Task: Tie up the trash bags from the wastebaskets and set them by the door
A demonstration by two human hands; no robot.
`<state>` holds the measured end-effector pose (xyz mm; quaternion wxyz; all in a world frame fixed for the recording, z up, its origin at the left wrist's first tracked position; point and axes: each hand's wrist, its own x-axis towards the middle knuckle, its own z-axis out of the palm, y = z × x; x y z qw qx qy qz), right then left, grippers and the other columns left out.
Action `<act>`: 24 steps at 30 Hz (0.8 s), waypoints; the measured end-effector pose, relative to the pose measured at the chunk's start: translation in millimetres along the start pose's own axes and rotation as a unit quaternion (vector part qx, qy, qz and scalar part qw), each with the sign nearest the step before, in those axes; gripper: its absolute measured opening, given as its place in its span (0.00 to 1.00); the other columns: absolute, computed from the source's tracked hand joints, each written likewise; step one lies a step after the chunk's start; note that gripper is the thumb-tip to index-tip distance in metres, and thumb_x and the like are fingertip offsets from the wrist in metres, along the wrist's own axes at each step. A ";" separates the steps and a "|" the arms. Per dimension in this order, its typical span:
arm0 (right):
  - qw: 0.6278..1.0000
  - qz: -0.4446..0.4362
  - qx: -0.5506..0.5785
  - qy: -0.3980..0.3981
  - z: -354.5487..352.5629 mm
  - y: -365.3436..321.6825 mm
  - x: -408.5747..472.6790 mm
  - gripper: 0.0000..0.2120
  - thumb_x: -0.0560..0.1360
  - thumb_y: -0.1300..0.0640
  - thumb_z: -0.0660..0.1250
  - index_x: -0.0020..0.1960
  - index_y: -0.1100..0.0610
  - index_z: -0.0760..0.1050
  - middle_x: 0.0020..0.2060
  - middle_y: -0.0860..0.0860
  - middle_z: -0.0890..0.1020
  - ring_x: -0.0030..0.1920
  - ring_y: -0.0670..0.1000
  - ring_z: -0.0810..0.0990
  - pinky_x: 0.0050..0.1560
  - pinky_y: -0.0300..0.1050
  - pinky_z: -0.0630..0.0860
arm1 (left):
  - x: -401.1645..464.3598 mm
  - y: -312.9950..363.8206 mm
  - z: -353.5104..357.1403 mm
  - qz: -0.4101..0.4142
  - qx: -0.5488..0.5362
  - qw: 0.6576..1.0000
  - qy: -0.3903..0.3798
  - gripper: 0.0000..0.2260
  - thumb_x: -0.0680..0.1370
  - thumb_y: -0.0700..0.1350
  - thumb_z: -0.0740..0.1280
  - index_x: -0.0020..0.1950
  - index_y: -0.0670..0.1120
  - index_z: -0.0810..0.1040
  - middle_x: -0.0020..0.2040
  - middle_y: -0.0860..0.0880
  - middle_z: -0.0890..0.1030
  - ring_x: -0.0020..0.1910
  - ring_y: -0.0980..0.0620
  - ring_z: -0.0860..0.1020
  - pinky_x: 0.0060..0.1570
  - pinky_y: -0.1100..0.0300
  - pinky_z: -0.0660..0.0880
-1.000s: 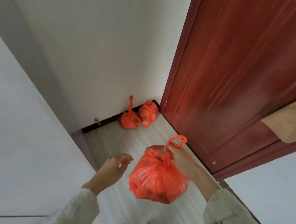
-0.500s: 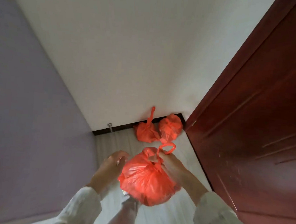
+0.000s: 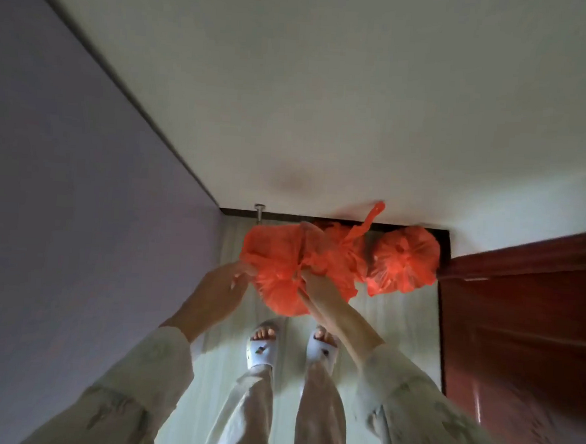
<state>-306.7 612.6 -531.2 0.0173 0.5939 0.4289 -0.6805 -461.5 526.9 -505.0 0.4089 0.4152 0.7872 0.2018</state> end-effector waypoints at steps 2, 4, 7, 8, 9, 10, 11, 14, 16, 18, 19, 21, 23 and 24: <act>0.999 0.018 0.027 0.002 1.0 -2.9 53.0 0.18 0.78 0.65 0.53 0.32 0.52 0.60 0.30 0.50 0.64 0.31 0.45 0.63 0.34 0.36 0.62 | 33.5 -23.6 18.8 -0.019 0.007 1.000 -0.003 0.10 0.78 0.37 0.59 0.54 0.42 0.78 0.51 0.44 0.81 0.51 0.47 0.78 0.51 0.62 0.69; 0.990 0.048 0.134 0.011 5.5 2.9 117.1 0.16 0.77 0.66 0.52 0.32 0.54 0.61 0.30 0.52 0.64 0.31 0.46 0.63 0.36 0.38 0.62 | 68.5 -49.7 37.7 -0.033 0.011 0.999 -0.002 0.10 0.78 0.38 0.58 0.54 0.45 0.78 0.49 0.49 0.80 0.49 0.52 0.77 0.48 0.66 0.67; 0.979 0.069 0.192 0.027 3.0 20.3 204.4 0.14 0.77 0.64 0.53 0.35 0.53 0.66 0.32 0.50 0.68 0.34 0.44 0.67 0.39 0.37 0.68 | 115.6 -82.3 67.3 -0.044 0.007 0.999 -0.005 0.11 0.78 0.38 0.58 0.54 0.45 0.78 0.46 0.52 0.78 0.47 0.54 0.76 0.45 0.70 0.64; 0.978 0.074 0.191 0.026 3.2 27.0 229.2 0.13 0.77 0.63 0.53 0.36 0.53 0.67 0.33 0.50 0.70 0.35 0.44 0.68 0.39 0.37 0.68 | 128.0 -93.5 75.7 -0.046 0.005 0.999 -0.005 0.11 0.78 0.37 0.58 0.54 0.45 0.78 0.46 0.52 0.78 0.47 0.54 0.76 0.44 0.71 0.64; 0.979 0.074 0.186 0.024 5.0 33.5 249.6 0.12 0.77 0.62 0.54 0.38 0.52 0.68 0.34 0.49 0.71 0.36 0.43 0.70 0.40 0.38 0.69 | 138.5 -104.6 81.6 -0.052 0.001 0.999 -0.007 0.11 0.78 0.37 0.58 0.54 0.45 0.77 0.46 0.53 0.78 0.47 0.54 0.76 0.44 0.71 0.64; 0.984 0.068 0.162 0.021 6.3 42.0 267.5 0.10 0.77 0.61 0.54 0.40 0.52 0.68 0.35 0.48 0.72 0.36 0.43 0.70 0.41 0.39 0.70 | 146.8 -116.1 87.2 -0.055 0.001 0.998 -0.007 0.11 0.78 0.37 0.58 0.54 0.45 0.77 0.46 0.53 0.78 0.47 0.54 0.76 0.45 0.71 0.65; 0.990 0.068 0.123 0.012 6.8 47.6 281.2 0.09 0.77 0.60 0.55 0.41 0.51 0.68 0.36 0.47 0.72 0.36 0.43 0.70 0.43 0.41 0.71 | 153.2 -126.5 91.4 -0.064 -0.001 0.998 -0.013 0.11 0.78 0.38 0.57 0.54 0.46 0.77 0.46 0.53 0.78 0.47 0.54 0.77 0.46 0.70 0.66; 0.997 0.072 0.027 0.015 7.0 65.6 312.6 0.11 0.78 0.57 0.55 0.37 0.49 0.65 0.39 0.48 0.72 0.39 0.46 0.72 0.57 0.49 0.71 | 163.5 -152.0 101.3 -0.076 0.004 0.997 -0.018 0.10 0.78 0.39 0.58 0.54 0.46 0.77 0.45 0.53 0.78 0.47 0.54 0.76 0.43 0.71 0.66; 0.996 0.081 0.025 0.042 5.8 72.1 318.5 0.13 0.78 0.58 0.56 0.35 0.52 0.66 0.36 0.53 0.72 0.36 0.50 0.72 0.56 0.51 0.71 | 164.1 -159.8 105.2 -0.082 0.003 0.996 -0.027 0.10 0.78 0.38 0.58 0.54 0.46 0.77 0.46 0.52 0.78 0.48 0.53 0.77 0.43 0.71 0.66; 0.994 0.094 0.045 0.038 3.0 72.2 315.1 0.13 0.77 0.61 0.57 0.34 0.55 0.69 0.33 0.53 0.71 0.34 0.51 0.72 0.49 0.49 0.72 | 162.2 -160.9 105.8 -0.084 0.006 0.996 -0.041 0.10 0.78 0.38 0.57 0.55 0.45 0.76 0.46 0.51 0.79 0.49 0.52 0.77 0.49 0.66 0.67; 0.993 0.098 0.058 0.021 1.4 70.1 309.0 0.11 0.77 0.63 0.58 0.37 0.57 0.73 0.35 0.54 0.73 0.38 0.54 0.75 0.49 0.49 0.74 | 160.1 -159.1 105.0 -0.090 0.003 0.995 -0.053 0.10 0.79 0.39 0.57 0.55 0.45 0.76 0.47 0.51 0.79 0.50 0.51 0.77 0.49 0.64 0.68; 0.991 0.120 0.064 -0.005 -6.3 57.9 292.4 0.10 0.77 0.62 0.57 0.55 0.62 0.75 0.48 0.58 0.77 0.53 0.58 0.77 0.51 0.49 0.77 | 157.6 -147.4 98.9 -0.088 -0.001 0.995 -0.053 0.10 0.79 0.39 0.57 0.55 0.46 0.76 0.47 0.51 0.79 0.50 0.52 0.78 0.50 0.64 0.68; 0.987 0.118 0.106 -0.013 -14.8 44.5 268.3 0.16 0.79 0.63 0.54 0.65 0.63 0.68 0.54 0.61 0.75 0.52 0.55 0.80 0.47 0.41 0.78 | 152.1 -130.1 89.1 -0.085 -0.004 0.996 -0.041 0.11 0.79 0.40 0.57 0.56 0.47 0.76 0.48 0.52 0.79 0.50 0.52 0.77 0.50 0.63 0.68; 0.984 0.114 0.138 -0.023 -18.9 37.0 256.1 0.16 0.80 0.64 0.51 0.66 0.62 0.66 0.50 0.60 0.75 0.43 0.49 0.81 0.39 0.34 0.77 | 149.4 -118.4 82.6 -0.078 -0.008 0.996 -0.031 0.11 0.78 0.39 0.58 0.56 0.47 0.76 0.48 0.51 0.79 0.50 0.51 0.78 0.50 0.63 0.68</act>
